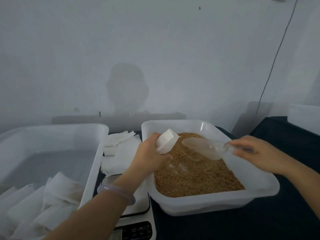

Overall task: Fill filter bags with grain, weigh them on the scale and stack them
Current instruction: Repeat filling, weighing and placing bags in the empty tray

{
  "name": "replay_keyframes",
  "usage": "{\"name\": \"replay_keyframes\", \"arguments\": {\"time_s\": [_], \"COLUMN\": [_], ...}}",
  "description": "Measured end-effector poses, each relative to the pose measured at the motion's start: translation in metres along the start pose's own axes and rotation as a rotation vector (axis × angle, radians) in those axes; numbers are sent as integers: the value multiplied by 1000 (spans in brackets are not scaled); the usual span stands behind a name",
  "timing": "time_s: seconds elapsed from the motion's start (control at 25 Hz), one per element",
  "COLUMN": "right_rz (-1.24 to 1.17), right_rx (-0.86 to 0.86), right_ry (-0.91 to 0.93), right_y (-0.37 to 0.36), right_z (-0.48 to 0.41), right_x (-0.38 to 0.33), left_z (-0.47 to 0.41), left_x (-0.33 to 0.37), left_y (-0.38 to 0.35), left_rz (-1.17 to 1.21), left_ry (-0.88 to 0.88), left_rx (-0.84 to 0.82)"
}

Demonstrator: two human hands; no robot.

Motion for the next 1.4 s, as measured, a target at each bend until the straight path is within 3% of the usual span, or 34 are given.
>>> {"name": "replay_keyframes", "arguments": {"time_s": [0.2,0.48,0.84,1.12,1.4], "right_rz": [-36,417,534,486,128], "right_rx": [71,105,167,146,62], "right_ry": [116,207,226,218,170], "right_y": [42,59,67,62,53], "right_z": [-8,-32,-39,-39,-30], "right_x": [-25,-64,-84,-83,-61], "left_z": [4,5,6,7,9], "left_x": [-6,-3,-4,-5,-6], "left_y": [-7,-8,-10,-9,-8], "left_rz": [68,42,46,30,139], "left_ry": [-34,-41,-40,-65,-45], "left_rx": [78,59,80,92,114]}}
Point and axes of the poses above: each hand's wrist, its own z-axis away from the middle knuckle, its own y-axis out of the back of the hand, x = y × z, the point moved 2 cm from there along -z, towards the middle knuckle
